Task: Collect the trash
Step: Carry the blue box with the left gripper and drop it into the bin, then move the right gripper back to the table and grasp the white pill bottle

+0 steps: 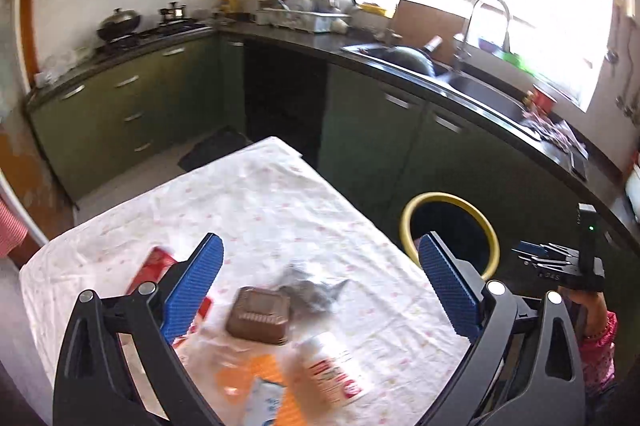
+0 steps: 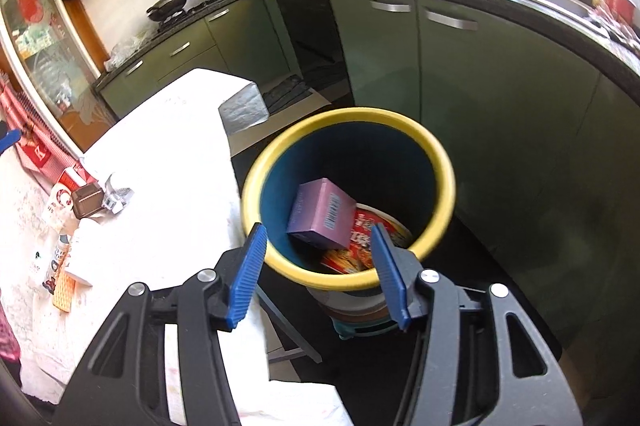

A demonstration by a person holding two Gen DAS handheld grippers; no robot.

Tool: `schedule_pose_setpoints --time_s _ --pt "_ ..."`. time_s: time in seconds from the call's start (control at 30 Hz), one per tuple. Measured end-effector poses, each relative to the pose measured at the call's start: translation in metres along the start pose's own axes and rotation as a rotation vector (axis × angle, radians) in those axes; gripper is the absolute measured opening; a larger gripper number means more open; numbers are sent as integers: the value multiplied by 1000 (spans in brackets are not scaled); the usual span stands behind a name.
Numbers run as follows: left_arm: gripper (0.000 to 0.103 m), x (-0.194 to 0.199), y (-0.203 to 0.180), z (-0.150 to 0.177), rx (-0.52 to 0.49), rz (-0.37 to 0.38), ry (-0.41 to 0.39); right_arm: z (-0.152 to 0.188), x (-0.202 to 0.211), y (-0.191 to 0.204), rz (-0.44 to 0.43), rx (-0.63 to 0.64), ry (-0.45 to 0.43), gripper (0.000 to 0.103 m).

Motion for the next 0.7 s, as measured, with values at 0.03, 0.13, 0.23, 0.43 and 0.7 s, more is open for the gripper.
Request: schedule_pose_setpoints --time_s 0.03,0.13,0.23,0.43,0.7 --pt "97 5 26 5 39 -30 -15 -1 -3 7 -4 12 7 52" --pt "97 11 98 22 150 -147 -51 -6 -14 30 -25 58 32 52" --pt "97 11 153 45 226 -258 -75 -11 -29 59 -53 111 61 52" --pt "97 9 233 100 322 -432 -94 -13 -59 121 -145 203 114 52" --pt "97 -8 257 140 389 -454 -55 20 -72 218 -317 270 136 52"
Point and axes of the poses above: each gripper's, at about its wrist camera, not at the fingertips, and x roughly against the way its jaws point, y to its left, z to its underside, the point moved 4 cm from there along -x, roughly the way its jaws point, and after that the axes turned 10 degrees about -z, right-handed, at the moved point
